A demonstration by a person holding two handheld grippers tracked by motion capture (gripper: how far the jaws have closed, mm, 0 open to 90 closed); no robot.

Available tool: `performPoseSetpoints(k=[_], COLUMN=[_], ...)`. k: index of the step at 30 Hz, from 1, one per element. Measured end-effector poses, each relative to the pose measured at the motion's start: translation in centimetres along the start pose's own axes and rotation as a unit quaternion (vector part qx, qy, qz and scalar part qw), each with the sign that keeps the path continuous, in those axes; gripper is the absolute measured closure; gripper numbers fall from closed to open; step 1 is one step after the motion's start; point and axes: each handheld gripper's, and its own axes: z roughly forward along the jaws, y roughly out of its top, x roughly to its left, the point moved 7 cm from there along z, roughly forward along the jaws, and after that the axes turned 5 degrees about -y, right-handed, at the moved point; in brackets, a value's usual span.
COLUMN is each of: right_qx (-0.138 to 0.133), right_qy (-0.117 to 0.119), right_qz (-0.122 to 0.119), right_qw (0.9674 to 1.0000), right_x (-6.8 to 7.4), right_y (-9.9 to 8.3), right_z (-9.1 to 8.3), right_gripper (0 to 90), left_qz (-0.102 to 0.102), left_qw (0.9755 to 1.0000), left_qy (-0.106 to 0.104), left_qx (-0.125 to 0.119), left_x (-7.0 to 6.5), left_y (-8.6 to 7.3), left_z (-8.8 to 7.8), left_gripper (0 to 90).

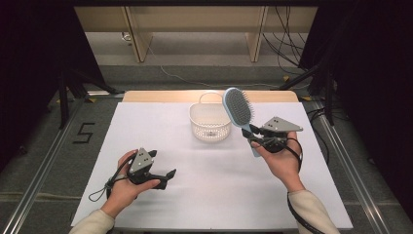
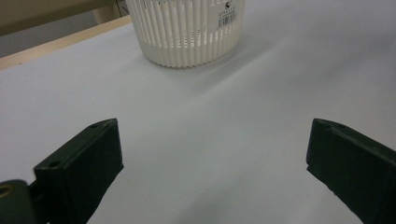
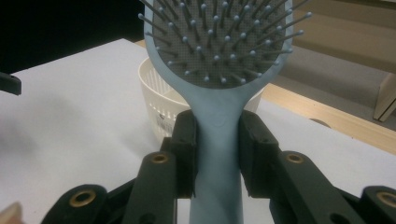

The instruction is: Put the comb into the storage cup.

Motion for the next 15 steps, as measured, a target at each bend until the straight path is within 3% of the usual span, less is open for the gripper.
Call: performPoseSetpoints(k=[15], right_qx=[-0.003], right_qy=[-0.002], right_qz=[0.003], right_qw=[1.0], right_x=[-0.1], right_y=[0.28], right_z=[0.38], right_gripper=[70.2], left_qz=[0.001], left_qw=[1.0], left_qy=[0.0], left_qx=[0.0], left_x=[-0.01], left_y=[0.0], left_z=[0.01], left_gripper=[3.2])
